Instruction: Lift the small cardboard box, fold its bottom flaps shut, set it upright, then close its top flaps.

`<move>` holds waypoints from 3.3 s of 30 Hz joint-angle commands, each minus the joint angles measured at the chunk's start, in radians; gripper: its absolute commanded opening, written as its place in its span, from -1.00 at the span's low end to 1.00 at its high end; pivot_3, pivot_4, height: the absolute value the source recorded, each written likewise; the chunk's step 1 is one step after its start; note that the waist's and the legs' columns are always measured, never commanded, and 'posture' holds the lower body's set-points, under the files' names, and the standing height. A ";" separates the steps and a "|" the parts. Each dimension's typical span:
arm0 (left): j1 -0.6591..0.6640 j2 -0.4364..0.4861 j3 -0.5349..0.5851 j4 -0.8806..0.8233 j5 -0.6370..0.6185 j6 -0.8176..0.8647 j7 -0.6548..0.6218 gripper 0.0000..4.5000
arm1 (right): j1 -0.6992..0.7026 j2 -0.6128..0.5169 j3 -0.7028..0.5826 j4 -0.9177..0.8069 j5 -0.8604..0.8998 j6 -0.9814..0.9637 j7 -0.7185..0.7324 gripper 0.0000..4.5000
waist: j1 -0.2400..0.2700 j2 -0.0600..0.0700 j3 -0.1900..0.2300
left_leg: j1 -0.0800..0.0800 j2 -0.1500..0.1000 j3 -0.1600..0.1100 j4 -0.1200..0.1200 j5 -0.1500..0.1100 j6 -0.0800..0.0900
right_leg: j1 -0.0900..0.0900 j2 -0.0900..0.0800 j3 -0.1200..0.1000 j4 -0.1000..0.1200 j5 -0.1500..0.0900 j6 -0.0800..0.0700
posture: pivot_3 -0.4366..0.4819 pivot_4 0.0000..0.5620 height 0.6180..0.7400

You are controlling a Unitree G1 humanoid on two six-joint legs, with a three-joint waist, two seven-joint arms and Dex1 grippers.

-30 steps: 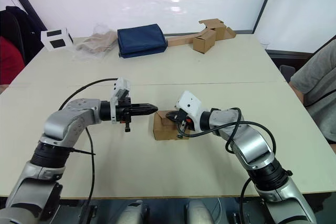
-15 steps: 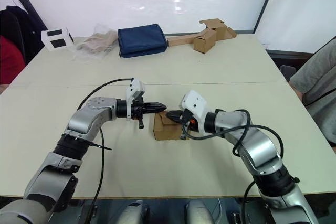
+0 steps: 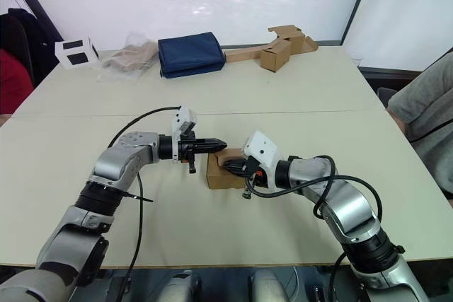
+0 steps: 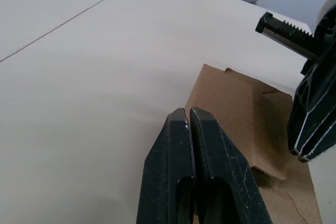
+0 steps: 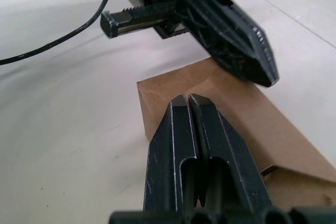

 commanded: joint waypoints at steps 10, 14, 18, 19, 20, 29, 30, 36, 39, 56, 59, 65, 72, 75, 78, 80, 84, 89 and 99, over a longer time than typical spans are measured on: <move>0.002 0.010 0.025 -0.045 -0.018 0.019 -0.007 -0.96 | 0.006 0.024 -0.012 0.009 0.000 -0.032 -0.019 -1.00 | 0.000 0.000 0.000 | 0.000 0.000 0.000 0.000 0.000 0.000 | 0.000 0.000 0.000 0.000 0.000 0.000 | -0.05 -0.47 1.00; 0.008 0.012 0.017 -0.048 -0.009 0.015 -0.012 -0.96 | 0.010 0.022 -0.042 -0.034 0.059 0.000 -0.005 -1.00 | 0.001 0.000 0.000 | 0.000 0.000 0.000 0.000 0.000 0.000 | 0.000 0.000 0.000 0.000 0.000 0.000 | -0.05 -0.47 1.00; 0.013 0.011 0.011 -0.049 -0.003 0.012 -0.014 -0.96 | 0.013 0.011 -0.071 -0.084 0.134 0.049 0.014 -1.00 | 0.000 0.000 0.000 | 0.000 0.000 0.000 0.000 0.000 0.000 | 0.000 0.000 0.000 0.000 0.000 0.000 | -0.05 -0.47 1.00; 0.013 0.010 0.011 -0.048 -0.002 0.012 -0.014 -0.96 | 0.011 0.011 -0.077 -0.089 0.146 0.057 0.013 -1.00 | 0.000 0.000 0.000 | 0.000 0.000 0.000 0.000 0.000 0.000 | 0.000 0.000 0.000 0.000 0.000 0.000 | -0.05 -0.47 1.00; 0.013 0.009 0.008 -0.047 0.001 0.009 -0.013 -0.96 | 0.010 0.013 -0.081 -0.086 0.147 0.057 0.007 -1.00 | 0.000 0.000 0.000 | 0.000 0.000 0.000 0.000 0.000 0.000 | 0.000 0.000 0.000 0.000 0.000 0.000 | -0.05 -0.47 1.00; 0.005 0.000 0.018 -0.047 -0.006 0.017 -0.009 -0.96 | -0.004 -0.019 -0.008 -0.025 0.033 -0.006 -0.005 -1.00 | 0.000 0.000 0.000 | 0.000 0.000 0.000 0.000 0.000 0.000 | 0.000 0.000 0.000 0.000 0.000 0.000 | -0.05 -0.47 1.00; 0.004 -0.001 0.020 -0.047 -0.007 0.017 -0.006 -0.96 | -0.003 -0.024 0.001 -0.021 0.021 -0.015 -0.002 -1.00 | 0.000 0.000 0.000 | 0.000 0.000 0.000 0.000 0.000 0.000 | 0.000 0.000 0.000 0.000 0.000 0.000 | -0.05 -0.47 1.00; 0.002 -0.004 0.023 -0.053 -0.009 0.019 0.002 -0.96 | -0.007 -0.022 0.019 0.002 -0.010 -0.041 0.001 -1.00 | 0.000 0.000 0.000 | 0.000 0.000 0.000 0.000 0.000 0.000 | 0.000 0.000 0.000 0.000 0.000 0.000 | -0.05 -0.47 1.00; 0.004 -0.003 0.021 -0.058 -0.010 0.021 -0.001 -0.96 | -0.012 -0.014 0.025 0.017 -0.029 -0.054 -0.007 -1.00 | 0.000 0.000 0.000 | 0.000 0.000 0.000 0.000 0.000 0.000 | 0.000 0.000 0.000 0.000 0.000 0.000 | -0.05 -0.47 1.00; 0.006 0.000 0.017 -0.082 -0.015 0.031 -0.003 -0.96 | -0.031 0.004 0.071 0.091 -0.135 -0.127 -0.017 -1.00 | 0.000 0.000 0.000 | 0.000 0.000 0.000 0.000 0.000 0.000 | 0.000 0.000 0.000 0.000 0.000 0.000 | -0.05 -0.47 1.00; 0.005 0.002 0.016 -0.094 -0.017 0.037 -0.007 -0.96 | -0.037 0.008 0.072 0.104 -0.157 -0.134 -0.027 -1.00 | 0.000 0.000 0.000 | 0.000 0.000 0.000 0.000 0.000 0.000 | 0.000 0.000 0.000 0.000 0.000 0.000 | -0.05 -0.47 1.00; 0.020 0.023 -0.022 -0.112 0.024 0.006 -0.024 -0.96 | -0.034 0.014 0.063 0.092 -0.135 -0.111 -0.010 -1.00 | 0.000 0.000 0.000 | 0.000 0.000 0.000 0.000 0.000 0.000 | 0.000 0.000 0.000 0.000 0.000 0.000 | -0.05 -0.47 1.00; 0.029 0.031 -0.039 -0.119 0.044 -0.013 -0.032 -0.96 | -0.032 0.002 0.064 0.079 -0.134 -0.094 0.005 -1.00 | 0.000 0.000 0.000 | 0.000 0.000 0.000 0.000 0.000 0.000 | 0.000 0.000 0.000 0.000 0.000 0.000 | -0.05 -0.47 1.00; 0.033 0.044 -0.058 -0.118 0.074 -0.043 -0.037 -0.96 | -0.023 -0.006 0.020 0.031 -0.067 -0.047 0.032 -1.00 | 0.001 0.000 0.000 | 0.000 0.000 0.000 0.000 0.000 0.000 | 0.000 0.000 0.000 0.000 0.000 0.000 | -0.05 -0.47 1.00; 0.036 0.054 -0.074 -0.120 0.091 -0.069 -0.044 -0.96 | -0.013 -0.021 -0.032 -0.010 0.000 0.004 0.053 -1.00 | 0.001 0.000 0.000 | 0.000 0.000 0.000 0.000 0.000 0.000 | 0.000 0.000 0.000 0.000 0.000 0.000 | -0.05 -0.47 1.00; 0.037 0.044 -0.062 -0.122 0.074 -0.053 -0.043 -0.96 | -0.010 -0.025 -0.064 -0.014 0.029 0.022 0.052 -1.00 | 0.001 0.000 0.000 | 0.000 0.000 0.000 0.000 0.000 0.000 | 0.000 0.000 0.000 0.000 0.000 0.000 | -0.05 -0.47 1.00; 0.013 0.019 -0.004 -0.110 0.019 -0.005 -0.026 -0.96 | -0.018 -0.021 -0.109 0.016 0.043 0.016 0.031 -1.00 | 0.001 0.000 0.000 | 0.000 0.000 0.000 0.000 0.000 0.000 | 0.000 0.000 0.000 0.000 0.000 0.000 | -0.05 -0.47 1.00; -0.026 0.009 0.058 -0.162 -0.063 0.081 -0.007 -0.96 | -0.054 0.004 -0.129 0.078 0.017 -0.028 -0.009 -1.00 | -0.001 0.000 0.000 | 0.000 0.000 0.000 0.000 0.000 0.000 | 0.000 0.000 0.000 0.000 0.000 0.000 | -0.05 -0.47 1.00; 0.034 0.032 -0.005 -0.215 -0.023 0.088 0.016 -0.96 | -0.048 -0.006 -0.036 0.130 -0.065 -0.099 0.002 -1.00 | 0.000 0.000 0.000 | 0.000 0.000 0.000 0.000 0.000 0.000 | 0.000 0.000 0.000 0.000 0.000 0.000 | -0.05 -0.47 1.00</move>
